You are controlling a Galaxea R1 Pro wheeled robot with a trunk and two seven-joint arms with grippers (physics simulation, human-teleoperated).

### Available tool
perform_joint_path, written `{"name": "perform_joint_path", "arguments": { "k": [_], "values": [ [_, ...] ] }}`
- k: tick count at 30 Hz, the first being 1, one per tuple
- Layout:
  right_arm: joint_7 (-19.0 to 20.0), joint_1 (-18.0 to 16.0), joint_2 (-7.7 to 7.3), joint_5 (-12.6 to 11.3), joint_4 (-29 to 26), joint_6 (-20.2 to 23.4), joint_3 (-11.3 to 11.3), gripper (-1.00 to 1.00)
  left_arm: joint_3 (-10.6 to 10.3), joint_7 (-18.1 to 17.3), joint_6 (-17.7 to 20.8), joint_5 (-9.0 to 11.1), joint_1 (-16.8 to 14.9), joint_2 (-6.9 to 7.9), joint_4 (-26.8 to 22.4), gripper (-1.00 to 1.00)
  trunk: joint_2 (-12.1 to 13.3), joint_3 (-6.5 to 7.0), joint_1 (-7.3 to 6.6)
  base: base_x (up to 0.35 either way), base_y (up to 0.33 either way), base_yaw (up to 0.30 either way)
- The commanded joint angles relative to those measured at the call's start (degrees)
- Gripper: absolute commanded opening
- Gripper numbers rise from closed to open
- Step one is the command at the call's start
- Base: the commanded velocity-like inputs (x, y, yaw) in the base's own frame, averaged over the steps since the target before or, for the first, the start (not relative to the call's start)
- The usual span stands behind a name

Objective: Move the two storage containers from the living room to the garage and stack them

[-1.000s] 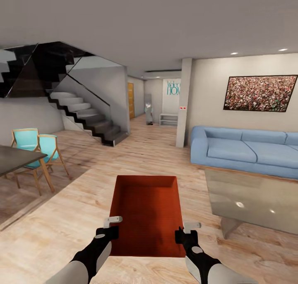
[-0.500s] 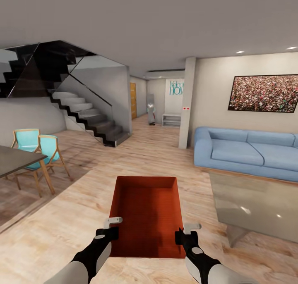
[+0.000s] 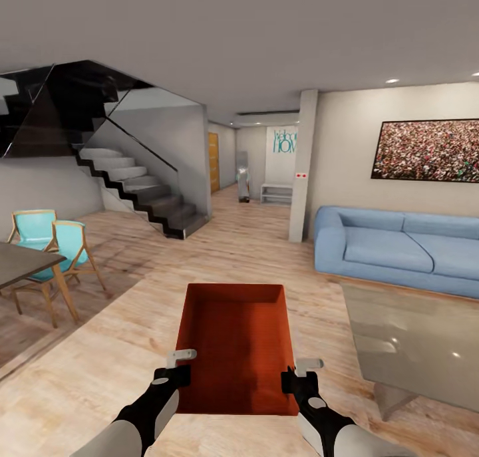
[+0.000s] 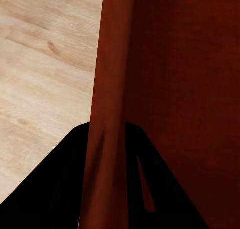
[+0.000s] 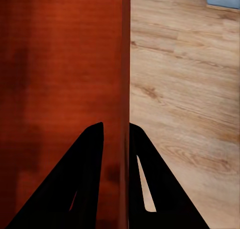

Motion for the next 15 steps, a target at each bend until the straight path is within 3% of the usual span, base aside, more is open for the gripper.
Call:
{"name": "perform_joint_path", "arguments": {
  "k": [1,15],
  "values": [
    [-0.1,-0.1,0.04,0.9,-0.5,-0.5,-2.6,-1.0,0.3,0.4,0.3,0.8,0.0,-0.05,0.1,-1.0,-0.1,-0.11,0.05,0.321,0.0,0.0],
    [-0.1,-0.1,0.02,0.9,-0.5,-0.6,-2.6,-1.0,0.3,0.4,0.3,0.8,0.0,0.03,0.1,-1.0,-0.1,-0.11,0.05,0.321,0.0,0.0]
  ]
}}
